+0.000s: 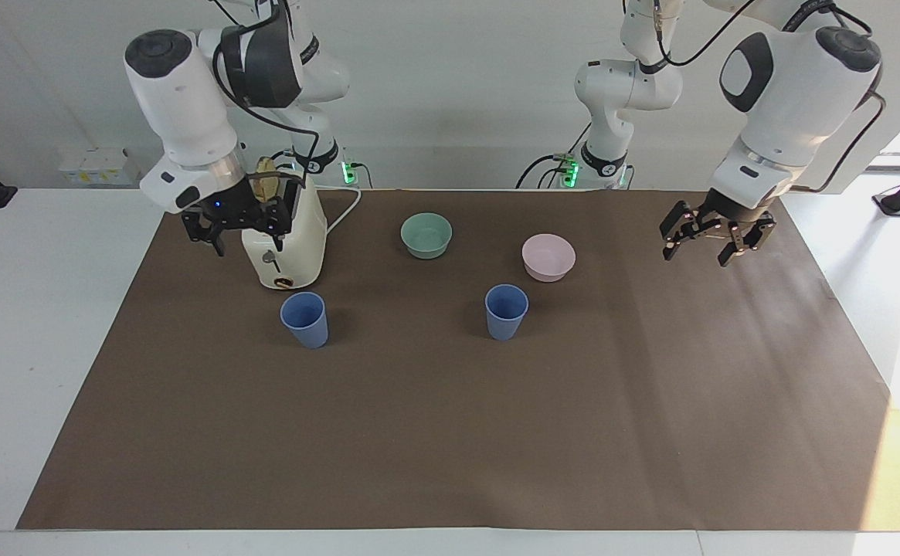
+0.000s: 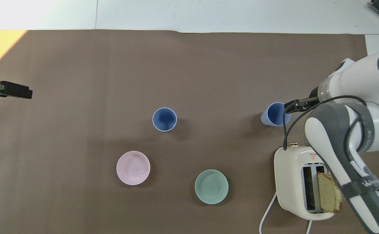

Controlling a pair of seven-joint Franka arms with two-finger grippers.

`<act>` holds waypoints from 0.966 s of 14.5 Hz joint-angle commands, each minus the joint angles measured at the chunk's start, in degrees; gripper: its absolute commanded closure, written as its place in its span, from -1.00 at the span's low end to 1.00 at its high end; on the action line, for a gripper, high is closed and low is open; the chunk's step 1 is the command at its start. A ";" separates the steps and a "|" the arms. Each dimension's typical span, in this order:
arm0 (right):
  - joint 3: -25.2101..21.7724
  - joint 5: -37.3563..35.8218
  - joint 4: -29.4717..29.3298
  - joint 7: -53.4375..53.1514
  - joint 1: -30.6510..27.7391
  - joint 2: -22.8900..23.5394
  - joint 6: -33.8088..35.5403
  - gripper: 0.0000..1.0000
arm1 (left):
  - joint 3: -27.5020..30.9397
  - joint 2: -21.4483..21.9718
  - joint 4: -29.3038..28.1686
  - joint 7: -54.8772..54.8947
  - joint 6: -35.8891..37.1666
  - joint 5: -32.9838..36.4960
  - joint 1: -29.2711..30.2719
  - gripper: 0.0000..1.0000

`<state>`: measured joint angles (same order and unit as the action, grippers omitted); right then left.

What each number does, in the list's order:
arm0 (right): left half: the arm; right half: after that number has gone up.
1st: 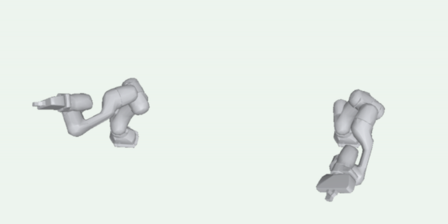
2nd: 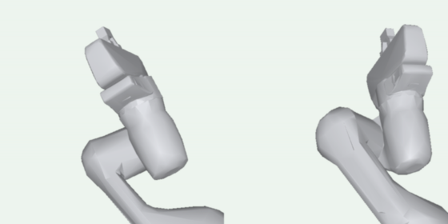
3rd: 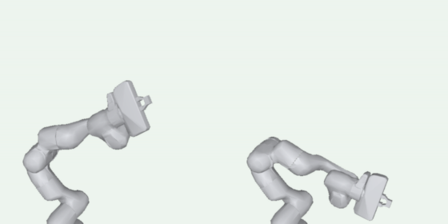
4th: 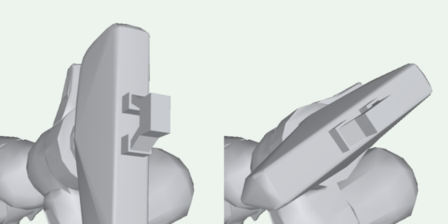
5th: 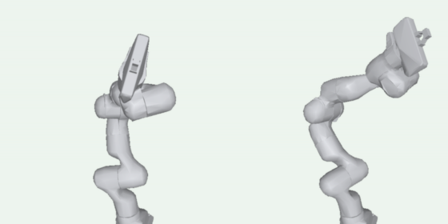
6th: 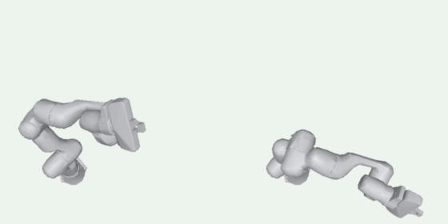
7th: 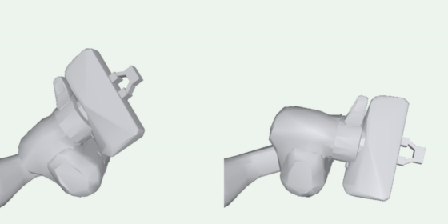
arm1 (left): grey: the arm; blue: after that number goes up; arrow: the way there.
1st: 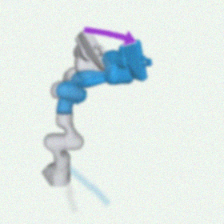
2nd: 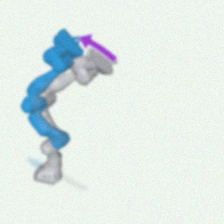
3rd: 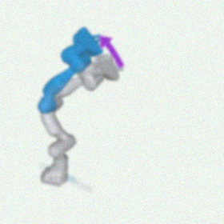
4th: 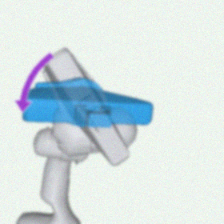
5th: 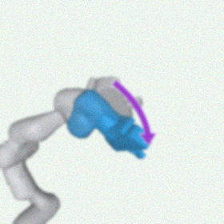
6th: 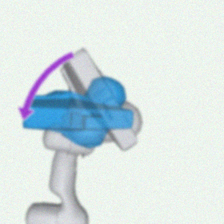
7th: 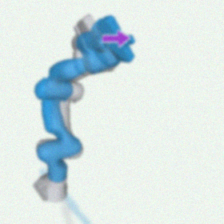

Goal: Stack blue cups with both arms
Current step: 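Grasp the second blue cup with the right gripper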

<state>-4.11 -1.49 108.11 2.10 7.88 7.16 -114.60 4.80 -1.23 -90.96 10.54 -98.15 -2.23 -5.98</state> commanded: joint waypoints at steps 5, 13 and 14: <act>0.24 0.79 4.92 -1.22 -0.85 3.30 -6.59 -1.00 | -0.66 -2.62 4.37 1.24 4.70 0.91 2.02 -1.00; 0.24 0.70 4.92 -0.25 -0.15 3.39 -7.22 1.00 | -0.75 0.69 2.11 2.12 8.59 1.35 1.76 -1.00; 0.24 0.70 4.75 -0.34 -0.06 3.48 -7.13 1.00 | -0.75 1.40 1.32 2.12 8.59 1.35 1.85 -1.00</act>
<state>-4.08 -1.49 112.39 1.66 7.90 10.94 -120.90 4.46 -1.98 -88.09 11.74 -90.98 -1.87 -4.78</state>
